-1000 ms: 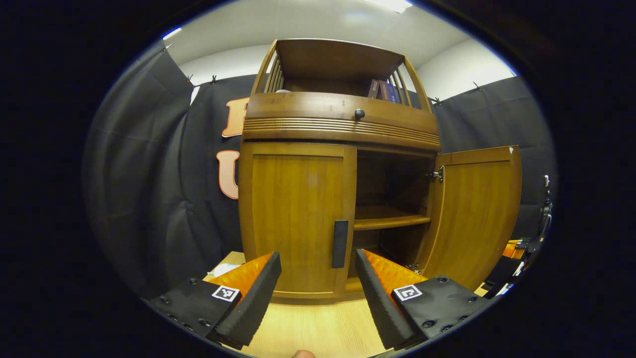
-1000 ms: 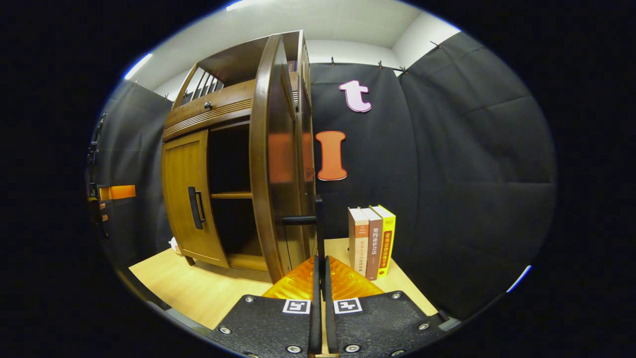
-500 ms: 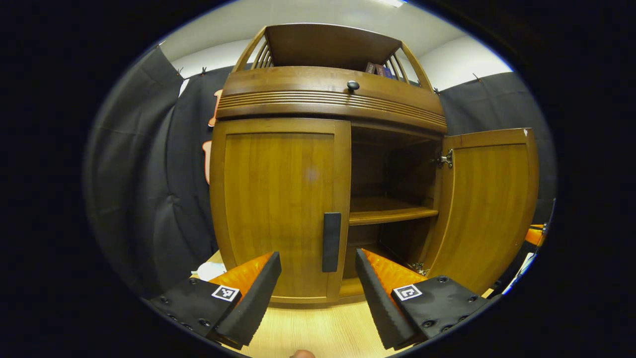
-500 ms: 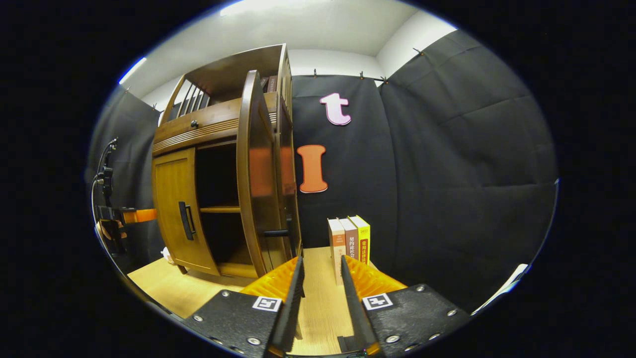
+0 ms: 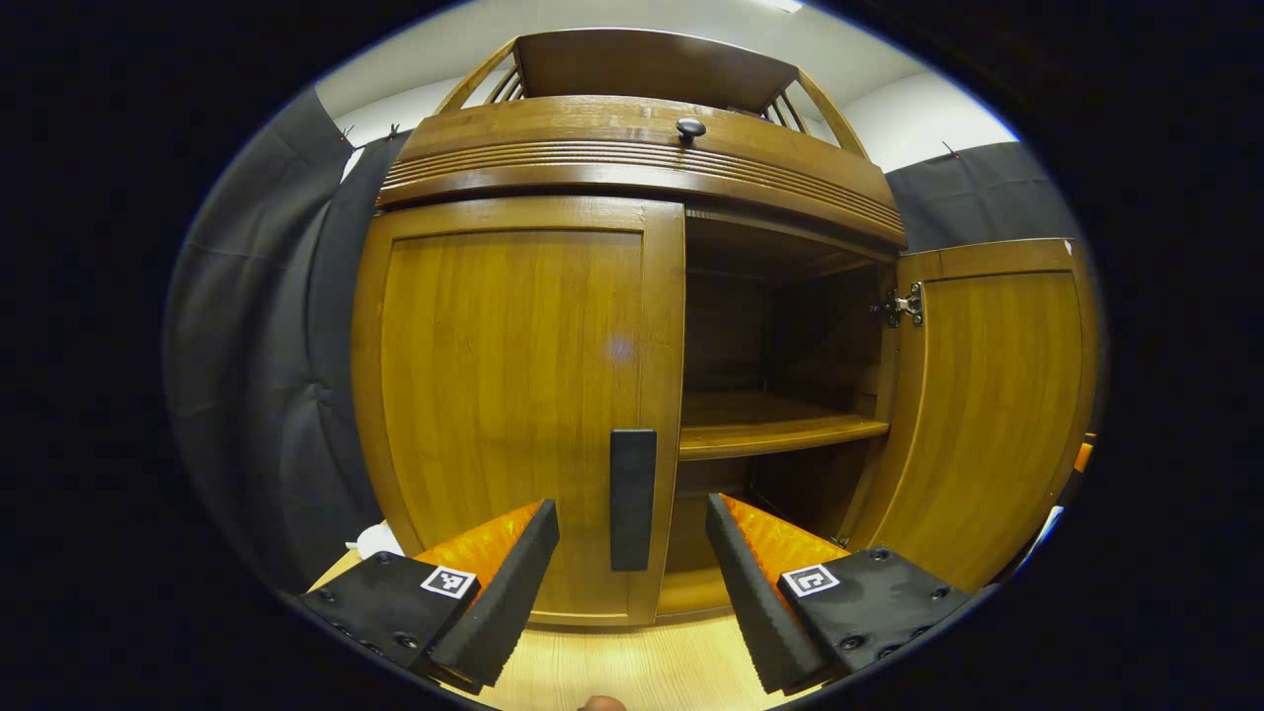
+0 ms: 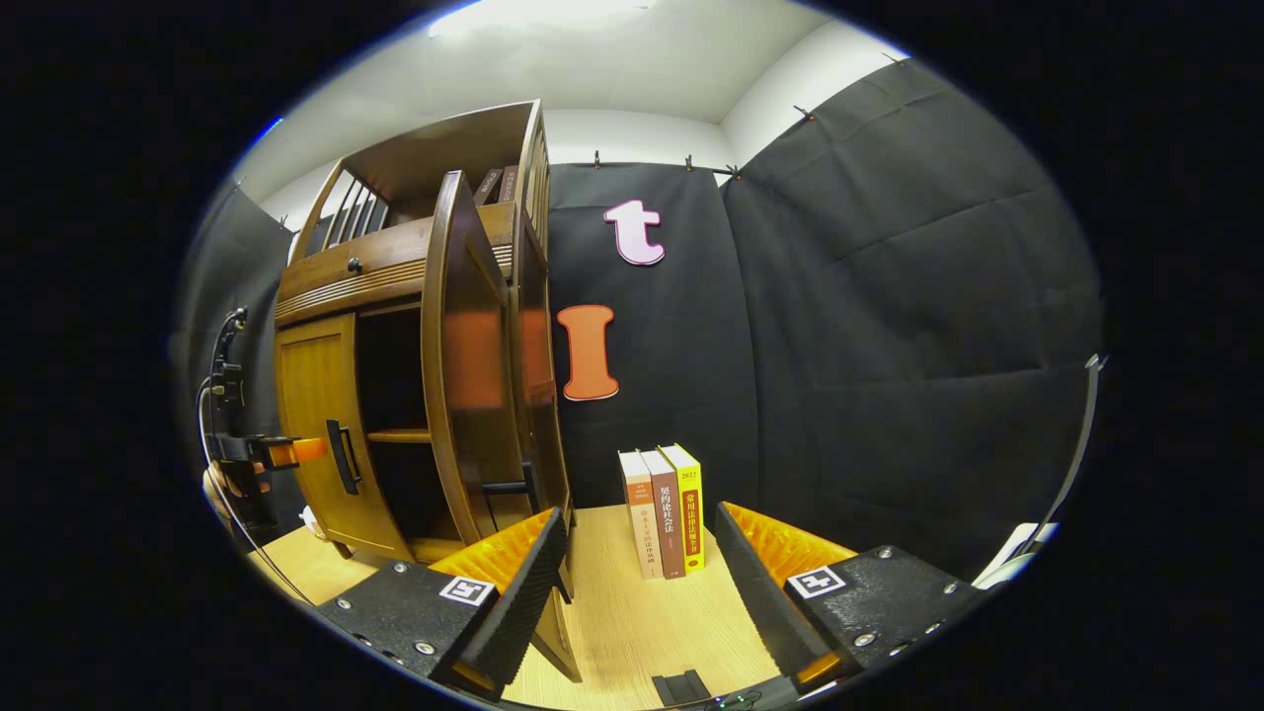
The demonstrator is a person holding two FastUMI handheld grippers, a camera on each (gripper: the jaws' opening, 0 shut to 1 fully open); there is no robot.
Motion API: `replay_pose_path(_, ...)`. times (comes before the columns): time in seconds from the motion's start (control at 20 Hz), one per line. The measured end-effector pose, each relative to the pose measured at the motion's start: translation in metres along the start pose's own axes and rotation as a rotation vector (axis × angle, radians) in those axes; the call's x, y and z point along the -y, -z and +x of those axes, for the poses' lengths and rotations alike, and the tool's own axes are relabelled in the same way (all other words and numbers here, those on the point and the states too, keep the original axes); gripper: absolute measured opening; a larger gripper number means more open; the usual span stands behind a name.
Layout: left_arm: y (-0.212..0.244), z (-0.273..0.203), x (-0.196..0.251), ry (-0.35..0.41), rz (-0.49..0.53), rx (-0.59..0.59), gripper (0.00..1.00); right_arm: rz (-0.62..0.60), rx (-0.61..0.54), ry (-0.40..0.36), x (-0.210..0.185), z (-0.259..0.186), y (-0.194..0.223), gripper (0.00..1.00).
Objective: Open the right door of the double-door shoe cabinet with the right hand, and open the left door with the left hand.
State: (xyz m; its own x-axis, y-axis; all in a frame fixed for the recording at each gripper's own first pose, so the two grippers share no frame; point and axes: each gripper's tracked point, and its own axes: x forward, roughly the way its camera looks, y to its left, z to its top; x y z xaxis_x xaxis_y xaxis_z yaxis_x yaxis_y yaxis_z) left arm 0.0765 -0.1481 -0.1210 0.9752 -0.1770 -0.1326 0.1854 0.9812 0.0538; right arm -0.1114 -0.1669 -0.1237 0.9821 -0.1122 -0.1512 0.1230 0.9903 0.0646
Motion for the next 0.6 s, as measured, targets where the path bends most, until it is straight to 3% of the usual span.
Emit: replay_pose_path(0.6,0.024,0.057,-0.005,-0.021,-0.022,-0.013,0.96,-0.024,0.015,0.008,-0.003,0.005,0.003,0.92)
